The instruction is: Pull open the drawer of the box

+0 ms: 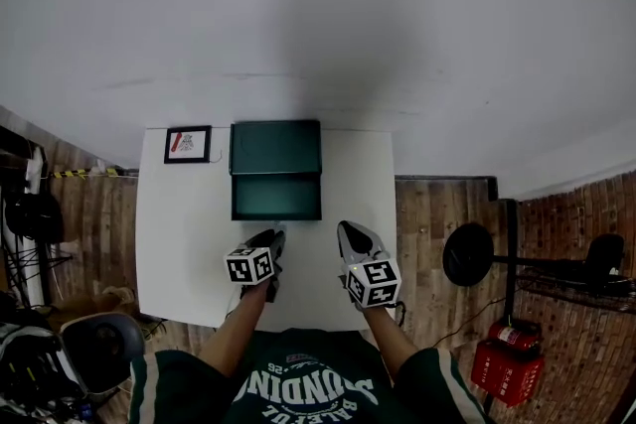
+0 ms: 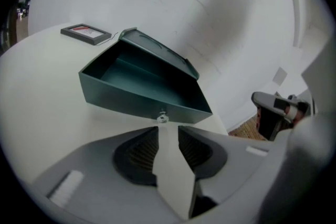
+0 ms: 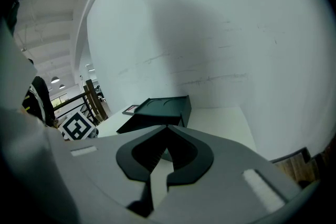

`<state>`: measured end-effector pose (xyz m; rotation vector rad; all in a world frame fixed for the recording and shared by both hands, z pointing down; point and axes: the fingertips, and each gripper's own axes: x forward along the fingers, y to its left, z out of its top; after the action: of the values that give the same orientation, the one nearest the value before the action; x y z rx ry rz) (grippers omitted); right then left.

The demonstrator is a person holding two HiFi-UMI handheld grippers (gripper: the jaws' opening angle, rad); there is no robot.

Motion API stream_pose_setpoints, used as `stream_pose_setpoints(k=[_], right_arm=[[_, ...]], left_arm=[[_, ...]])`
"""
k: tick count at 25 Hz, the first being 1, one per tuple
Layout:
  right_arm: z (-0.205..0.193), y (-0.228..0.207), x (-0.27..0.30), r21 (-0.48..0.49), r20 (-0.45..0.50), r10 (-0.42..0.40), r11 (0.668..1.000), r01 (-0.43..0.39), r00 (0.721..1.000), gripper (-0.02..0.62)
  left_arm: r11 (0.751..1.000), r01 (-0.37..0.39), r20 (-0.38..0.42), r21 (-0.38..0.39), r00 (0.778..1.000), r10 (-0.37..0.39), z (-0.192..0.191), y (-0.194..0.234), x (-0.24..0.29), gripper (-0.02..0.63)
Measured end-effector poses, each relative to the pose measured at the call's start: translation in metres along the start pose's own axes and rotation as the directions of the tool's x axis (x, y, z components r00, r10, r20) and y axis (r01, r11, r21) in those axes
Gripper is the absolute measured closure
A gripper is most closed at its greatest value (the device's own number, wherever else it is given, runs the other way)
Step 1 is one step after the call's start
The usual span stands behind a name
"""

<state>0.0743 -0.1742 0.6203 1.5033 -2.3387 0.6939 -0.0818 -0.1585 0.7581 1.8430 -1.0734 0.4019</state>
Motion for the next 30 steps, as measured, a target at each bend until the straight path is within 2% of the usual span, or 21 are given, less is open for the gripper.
stream_pose_setpoints(k=[4,7,10,12,17,19,21,24,30], right_arm=[[0.019,0.004,0.003,-0.016,0.033,0.011,1.0,-0.011,0.999,0.594],[0.04,0.005,0.005,-0.04,0.069,0.018,0.999,-0.015,0.997,0.594],[0.062,0.007,0.006,-0.056,0.112,0.017,0.998,-0.011,0.994,0.594],[0.079,0.011,0.005,-0.066,0.144,0.021,0.998,-0.012,0.989,0.594],[0.13,0.022,-0.003,-0.12,0.242,0.043,0.993,-0.014,0.969,0.594],[0.145,0.027,-0.008,-0.156,0.275,0.053,0.988,-0.01,0.96,0.594],[0.152,0.032,-0.013,-0.185,0.297,0.06,0.983,-0.004,0.953,0.594],[0.149,0.035,-0.019,-0.203,0.31,0.062,0.979,0.003,0.949,0.594],[0.141,0.031,-0.023,-0.189,0.311,0.053,0.982,0.007,0.949,0.594]], left_arm=[[0.989,0.019,0.044,0.145,0.999,-0.026,0.01,-0.009,-0.032,0.48],[0.966,0.007,0.122,0.26,0.992,-0.04,0.041,-0.015,-0.059,0.491],[0.927,-0.049,0.261,0.372,0.964,-0.054,0.088,-0.024,-0.087,0.554],[0.901,-0.086,0.336,0.425,0.939,-0.069,0.12,-0.034,-0.103,0.554],[0.821,-0.163,0.423,0.548,0.9,-0.104,0.174,-0.061,-0.132,0.554],[0.799,-0.18,0.447,0.574,0.886,-0.122,0.188,-0.07,-0.141,0.554],[0.789,-0.19,0.47,0.585,0.872,-0.138,0.198,-0.077,-0.15,0.554],[0.786,-0.196,0.488,0.586,0.86,-0.15,0.203,-0.084,-0.157,0.554],[0.791,-0.196,0.495,0.579,0.856,-0.15,0.201,-0.089,-0.159,0.554]])
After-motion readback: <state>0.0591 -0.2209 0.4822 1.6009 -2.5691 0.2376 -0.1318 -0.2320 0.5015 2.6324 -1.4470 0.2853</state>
